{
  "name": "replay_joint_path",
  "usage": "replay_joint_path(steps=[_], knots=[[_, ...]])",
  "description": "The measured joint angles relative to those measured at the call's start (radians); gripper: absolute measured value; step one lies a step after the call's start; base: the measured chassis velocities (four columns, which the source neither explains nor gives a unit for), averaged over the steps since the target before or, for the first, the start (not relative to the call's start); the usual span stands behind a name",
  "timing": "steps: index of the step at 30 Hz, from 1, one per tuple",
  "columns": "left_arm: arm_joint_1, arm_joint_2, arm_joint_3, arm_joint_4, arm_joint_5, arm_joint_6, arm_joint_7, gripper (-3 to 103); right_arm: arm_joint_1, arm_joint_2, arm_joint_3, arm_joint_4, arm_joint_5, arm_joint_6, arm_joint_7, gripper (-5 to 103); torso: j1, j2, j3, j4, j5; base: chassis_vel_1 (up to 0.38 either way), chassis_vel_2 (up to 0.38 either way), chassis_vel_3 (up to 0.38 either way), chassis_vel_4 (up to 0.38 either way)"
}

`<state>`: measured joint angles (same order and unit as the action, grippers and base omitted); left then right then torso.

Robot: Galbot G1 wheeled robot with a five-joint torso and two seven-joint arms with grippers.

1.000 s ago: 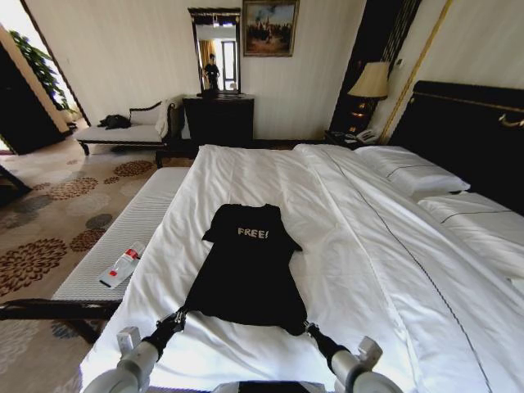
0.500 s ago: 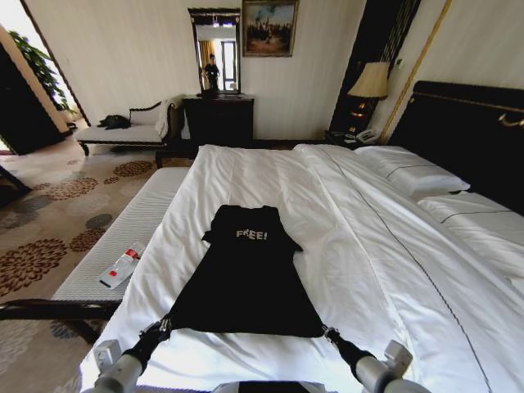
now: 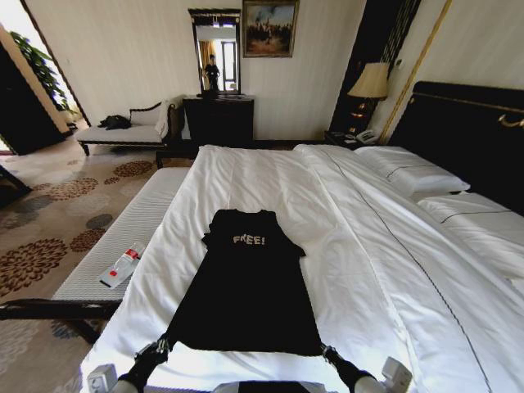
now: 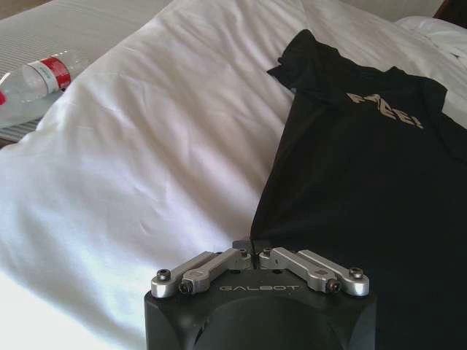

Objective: Fold the clothes on the bed.

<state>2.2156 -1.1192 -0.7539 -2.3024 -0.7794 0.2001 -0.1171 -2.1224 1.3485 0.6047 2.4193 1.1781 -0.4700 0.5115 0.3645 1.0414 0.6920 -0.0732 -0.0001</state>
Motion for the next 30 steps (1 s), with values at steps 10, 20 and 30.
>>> replay_joint_path(steps=[10, 20, 30], knots=[[0.03, -0.013, -0.027, 0.01, -0.005, -0.012, -0.013, 0, -0.026, 0.013, -0.045, 0.002, -0.061, 0.013, 0.001, 0, 0.0, 0.0, 0.0, -0.0001, 0.0, 0.0, 0.0, 0.0, 0.0], [-0.014, -0.036, 0.021, 0.042, 0.029, -0.01, -0.047, 0, -0.002, 0.017, -0.089, -0.036, -0.105, 0.026, 0.012, 0, 0.0, 0.0, 0.0, 0.0, 0.0, 0.0, 0.0, 0.0, 0.0], [-0.027, -0.034, 0.044, 0.038, 0.1, -0.001, -0.091, 21, 0.022, 0.017, -0.114, -0.055, -0.141, 0.026, 0.039, 13, 0.0, 0.0, 0.0, 0.0, 0.0001, 0.0, 0.0, 0.0, 0.0]])
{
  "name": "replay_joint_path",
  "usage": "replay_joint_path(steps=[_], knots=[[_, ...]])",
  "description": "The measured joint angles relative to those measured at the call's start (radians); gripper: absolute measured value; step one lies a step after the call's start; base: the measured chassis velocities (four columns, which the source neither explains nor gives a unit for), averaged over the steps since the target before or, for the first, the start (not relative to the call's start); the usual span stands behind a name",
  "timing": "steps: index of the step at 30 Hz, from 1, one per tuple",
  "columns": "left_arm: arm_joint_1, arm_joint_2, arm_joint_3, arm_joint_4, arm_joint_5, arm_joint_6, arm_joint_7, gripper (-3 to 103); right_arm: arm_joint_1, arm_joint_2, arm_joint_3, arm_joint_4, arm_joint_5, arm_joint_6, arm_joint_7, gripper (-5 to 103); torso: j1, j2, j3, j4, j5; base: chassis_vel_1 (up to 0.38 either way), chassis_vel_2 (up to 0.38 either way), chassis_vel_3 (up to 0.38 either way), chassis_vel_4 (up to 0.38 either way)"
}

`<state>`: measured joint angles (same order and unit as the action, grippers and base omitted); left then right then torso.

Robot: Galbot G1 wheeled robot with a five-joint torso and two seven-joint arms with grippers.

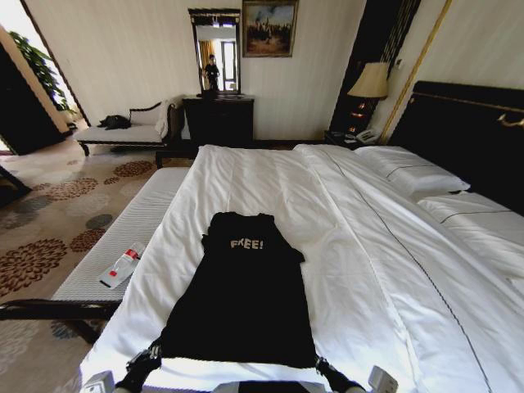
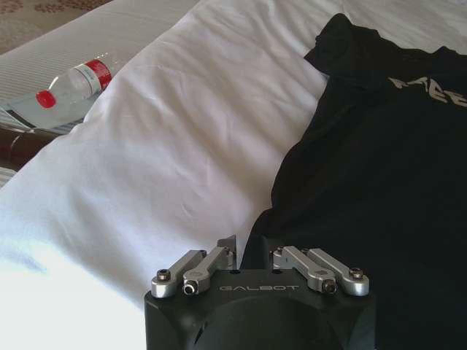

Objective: Fold the clothes on the bed.

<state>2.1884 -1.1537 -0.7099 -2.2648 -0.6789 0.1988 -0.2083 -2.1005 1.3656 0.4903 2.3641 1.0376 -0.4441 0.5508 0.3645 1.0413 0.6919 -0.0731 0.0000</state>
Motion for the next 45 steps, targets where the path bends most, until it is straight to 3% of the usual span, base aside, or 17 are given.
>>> replay_joint_path(steps=[5, 8, 9, 10, 13, 14, 18, 20, 22, 25, 29, 31, 34, 35, 37, 45], knots=[[-0.002, -0.001, 0.017, 0.007, 0.06, 0.001, -0.017, 43, 0.004, 0.002, -0.004, -0.001, -0.012, 0.003, 0.011, 40, 0.0, 0.0, 0.0, 0.0, 0.0, 0.0, 0.0, 0.0, 0.0], [-0.004, -0.005, 0.018, 0.007, 0.071, -0.001, -0.017, 48, 0.004, 0.002, -0.002, 0.003, -0.014, 0.004, 0.011, 45, 0.0, 0.0, 0.0, 0.0, 0.0, 0.0, 0.0, 0.0, 0.0], [-0.007, -0.007, 0.017, 0.003, 0.076, -0.003, -0.017, 59, 0.006, 0.0, 0.003, 0.008, -0.02, 0.005, 0.011, 51, 0.0, 0.0, 0.0, 0.0, -0.0001, 0.0, 0.0, 0.0, 0.0], [-0.007, -0.007, 0.017, 0.003, 0.076, -0.003, -0.017, 59, 0.006, 0.0, 0.003, 0.008, -0.02, 0.005, 0.011, 51, 0.0, 0.0, 0.0, 0.0, -0.0001, 0.0, 0.0, 0.0, 0.0], [-0.029, -0.01, -0.007, -0.021, 0.074, -0.01, -0.017, 76, 0.032, -0.016, 0.027, 0.024, -0.058, 0.018, 0.006, 66, 0.0, 0.0, 0.0, 0.0, 0.0, 0.0, 0.0, 0.0, 0.0], [-0.029, -0.01, -0.007, -0.021, 0.074, -0.01, -0.017, 76, 0.032, -0.016, 0.027, 0.024, -0.058, 0.018, 0.006, 66, 0.0, 0.0, 0.0, 0.0, 0.0, 0.0, 0.0, 0.0, 0.0], [-0.071, -0.01, -0.025, -0.045, 0.066, -0.012, -0.016, 91, 0.079, -0.049, 0.066, 0.043, -0.068, 0.023, 0.003, 83, 0.0, 0.0, 0.0, 0.0, 0.0001, 0.0, 0.0, 0.0, 0.0], [-0.085, -0.01, -0.028, -0.05, 0.058, -0.011, -0.016, 91, 0.092, -0.064, 0.077, 0.046, -0.07, 0.025, 0.001, 88, 0.0, 0.0, 0.0, -0.0001, 0.0001, 0.0, 0.0, 0.0, 0.0], [-0.118, -0.008, -0.034, -0.058, 0.034, -0.004, -0.019, 98, 0.124, -0.111, 0.103, 0.044, -0.086, 0.039, -0.023, 97, 0.0, 0.0, 0.0, -0.0001, 0.0, 0.0, 0.0, 0.0, 0.0], [-0.149, -0.001, -0.041, -0.058, 0.02, 0.0, -0.022, 100, 0.159, -0.17, 0.113, 0.008, -0.148, 0.074, -0.068, 100, 0.0, 0.0, 0.0, -0.0001, 0.0, 0.0, 0.0, 0.0, 0.0], [-0.206, 0.034, -0.034, -0.055, 0.028, 0.008, -0.025, 100, 0.217, -0.266, 0.084, -0.086, -0.36, 0.169, -0.168, 100, 0.0, 0.0, 0.0, 0.0, 0.0004, 0.0, 0.0, 0.0, 0.0], [-0.225, 0.049, -0.021, -0.052, 0.045, 0.01, -0.025, 100, 0.236, -0.282, 0.067, -0.099, -0.37, 0.175, -0.173, 100, 0.0, 0.0, 0.0, 0.0002, 0.0003, 0.0, 0.0, 0.0, 0.0], [-0.312, 0.133, 0.055, -0.026, 0.132, 0.011, -0.019, 100, 0.293, -0.307, 0.028, -0.127, -0.371, 0.177, -0.173, 100, 0.0, 0.0, 0.0, 0.0001, 0.0002, 0.0, 0.0, 0.0, 0.0], [-0.312, 0.133, 0.055, -0.026, 0.132, 0.011, -0.019, 100, 0.293, -0.307, 0.028, -0.127, -0.371, 0.177, -0.173, 100, 0.0, 0.0, 0.0, 0.0001, 0.0002, 0.0, 0.0, 0.0, 0.0], [-0.393, 0.197, 0.124, -0.002, 0.155, 0.014, -0.028, 100, 0.315, -0.308, 0.016, -0.141, -0.357, 0.175, -0.171, 100, 0.0, 0.0, 0.0, 0.0, -0.0003, 0.0, 0.0, 0.0, 0.0], [-0.698, 0.348, 0.31, 0.177, 0.121, 0.027, -0.067, 100, 0.324, -0.268, 0.007, -0.173, -0.339, 0.169, -0.168, 100, 0.0, 0.0, 0.0, -0.0004, -0.0001, 0.0, 0.0, 0.0, 0.0]])
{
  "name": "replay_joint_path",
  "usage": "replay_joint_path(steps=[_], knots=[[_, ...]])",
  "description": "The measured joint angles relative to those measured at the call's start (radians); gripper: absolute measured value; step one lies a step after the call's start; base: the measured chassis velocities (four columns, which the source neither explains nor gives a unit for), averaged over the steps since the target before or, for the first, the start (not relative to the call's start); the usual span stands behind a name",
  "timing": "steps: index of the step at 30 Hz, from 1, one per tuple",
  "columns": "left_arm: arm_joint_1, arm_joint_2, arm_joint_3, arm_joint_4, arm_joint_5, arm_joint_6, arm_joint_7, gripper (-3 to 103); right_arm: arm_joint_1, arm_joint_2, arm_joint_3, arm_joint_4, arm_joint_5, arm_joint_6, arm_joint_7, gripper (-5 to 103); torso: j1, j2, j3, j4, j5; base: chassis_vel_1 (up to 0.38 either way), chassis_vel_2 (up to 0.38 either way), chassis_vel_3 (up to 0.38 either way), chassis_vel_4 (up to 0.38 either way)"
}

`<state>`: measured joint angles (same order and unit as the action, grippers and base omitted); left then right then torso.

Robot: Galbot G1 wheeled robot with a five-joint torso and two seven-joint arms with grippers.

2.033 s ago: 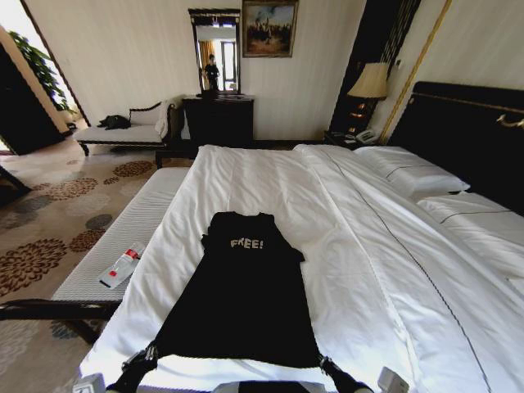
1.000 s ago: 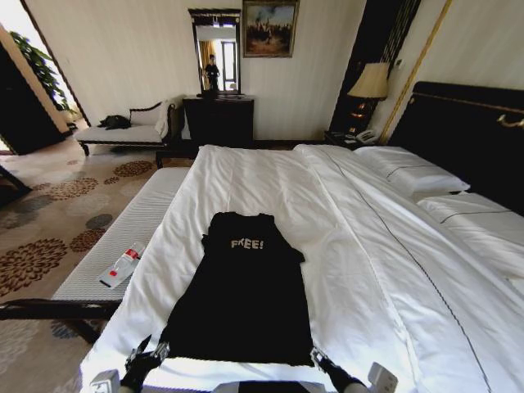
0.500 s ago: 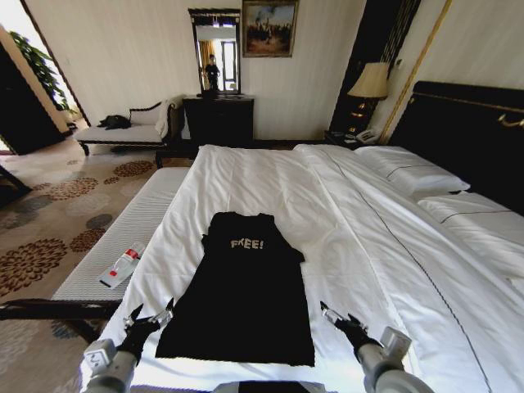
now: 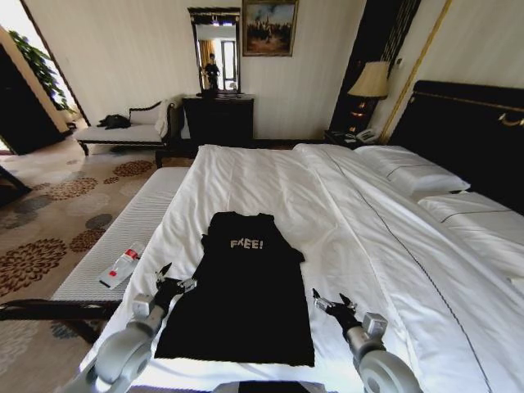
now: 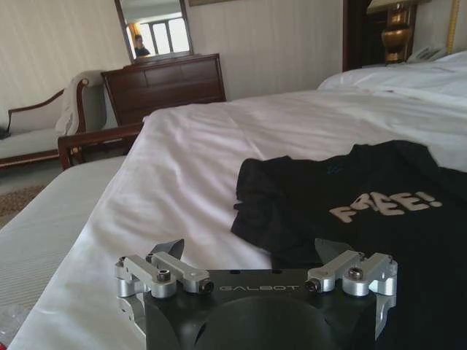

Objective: Fold the clothes on the bed.

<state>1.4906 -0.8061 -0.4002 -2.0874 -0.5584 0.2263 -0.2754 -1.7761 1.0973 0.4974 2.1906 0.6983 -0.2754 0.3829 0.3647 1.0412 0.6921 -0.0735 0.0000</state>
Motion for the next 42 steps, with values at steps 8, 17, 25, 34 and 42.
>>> replay_joint_path(steps=[8, 17, 25, 34, 42], knots=[[-0.148, -0.053, 0.026, 0.155, -0.162, -0.007, -0.004, 100, 0.019, -0.006, -0.015, -0.031, 0.001, -0.005, 0.0, 100, 0.0, 0.0, 0.0, 0.0007, 0.0, 0.0, 0.0, 0.0, 0.0], [-0.373, -0.141, 0.057, 0.377, -0.302, -0.018, 0.037, 100, -0.003, 0.0, 0.005, -0.04, -0.001, -0.009, 0.0, 100, 0.0, 0.0, 0.0, 0.0003, 0.0001, 0.0, 0.0, 0.0, 0.0], [-0.523, -0.175, 0.143, 0.55, -0.328, -0.008, 0.121, 100, -0.013, -0.001, 0.011, -0.05, 0.005, -0.02, 0.016, 100, 0.0, 0.0, 0.0, 0.0003, 0.0, 0.0, 0.0, 0.0, 0.0], [-0.666, -0.209, 0.275, 0.675, -0.311, -0.005, 0.165, 98, -0.005, 0.004, 0.005, -0.056, 0.025, -0.026, 0.032, 100, 0.0, 0.0, 0.0, 0.0003, 0.0001, 0.0, 0.0, 0.0, 0.0], [-0.721, -0.241, 0.319, 0.755, -0.308, 0.004, 0.151, 96, 0.003, 0.01, 0.004, -0.067, 0.036, -0.03, 0.042, 100, 0.0, 0.0, 0.0, 0.0003, 0.0002, 0.0, 0.0, 0.0, 0.0]])
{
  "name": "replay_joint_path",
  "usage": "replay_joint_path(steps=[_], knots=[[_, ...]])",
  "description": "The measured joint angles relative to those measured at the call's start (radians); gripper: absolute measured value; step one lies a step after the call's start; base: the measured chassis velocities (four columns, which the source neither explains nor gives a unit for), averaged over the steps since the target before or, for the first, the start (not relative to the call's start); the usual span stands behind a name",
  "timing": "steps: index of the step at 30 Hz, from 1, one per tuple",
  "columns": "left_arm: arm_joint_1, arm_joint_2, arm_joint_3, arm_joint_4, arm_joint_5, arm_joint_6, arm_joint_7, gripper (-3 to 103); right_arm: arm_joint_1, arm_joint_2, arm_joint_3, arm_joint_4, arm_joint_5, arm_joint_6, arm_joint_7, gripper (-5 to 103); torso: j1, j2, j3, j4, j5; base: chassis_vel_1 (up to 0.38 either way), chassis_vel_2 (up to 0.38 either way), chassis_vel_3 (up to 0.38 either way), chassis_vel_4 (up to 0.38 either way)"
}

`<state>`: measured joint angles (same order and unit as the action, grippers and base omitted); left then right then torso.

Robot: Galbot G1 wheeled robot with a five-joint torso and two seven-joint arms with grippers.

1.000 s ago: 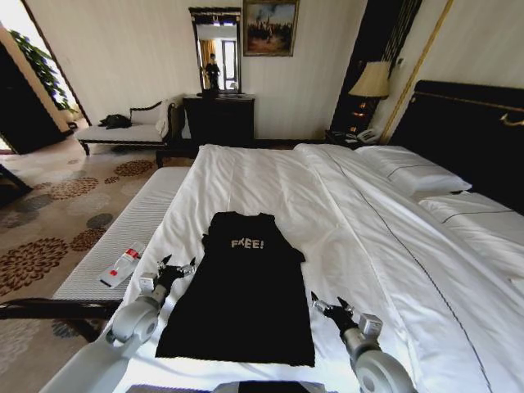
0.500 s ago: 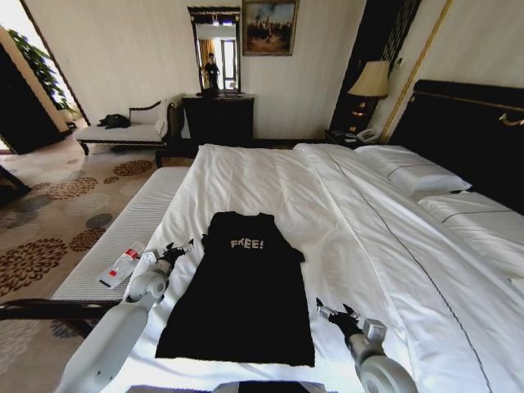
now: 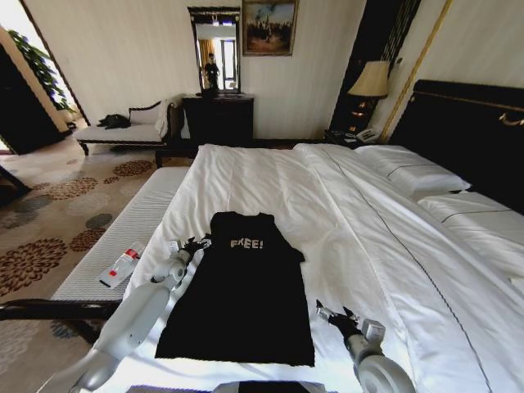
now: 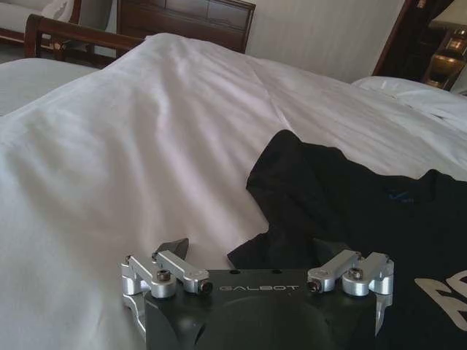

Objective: Fold the clothes on the bed.

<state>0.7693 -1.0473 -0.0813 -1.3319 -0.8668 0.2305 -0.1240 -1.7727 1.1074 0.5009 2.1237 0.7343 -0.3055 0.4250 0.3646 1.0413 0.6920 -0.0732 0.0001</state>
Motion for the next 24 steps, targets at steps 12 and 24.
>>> replay_joint_path(steps=[12, 24], knots=[[-0.01, -0.027, 0.012, 0.037, 0.028, -0.008, 0.008, 64, 0.026, -0.004, -0.004, -0.008, 0.037, -0.009, 0.021, 100, 0.0, 0.0, 0.0, 0.0, -0.0001, 0.0, 0.0, 0.0, 0.0], [-0.001, -0.037, 0.005, 0.032, 0.038, -0.013, -0.022, 15, 0.031, -0.003, -0.004, -0.009, 0.043, -0.011, 0.029, 100, 0.0, 0.0, 0.0, 0.0, -0.0002, 0.0, 0.0, 0.0, 0.0]])
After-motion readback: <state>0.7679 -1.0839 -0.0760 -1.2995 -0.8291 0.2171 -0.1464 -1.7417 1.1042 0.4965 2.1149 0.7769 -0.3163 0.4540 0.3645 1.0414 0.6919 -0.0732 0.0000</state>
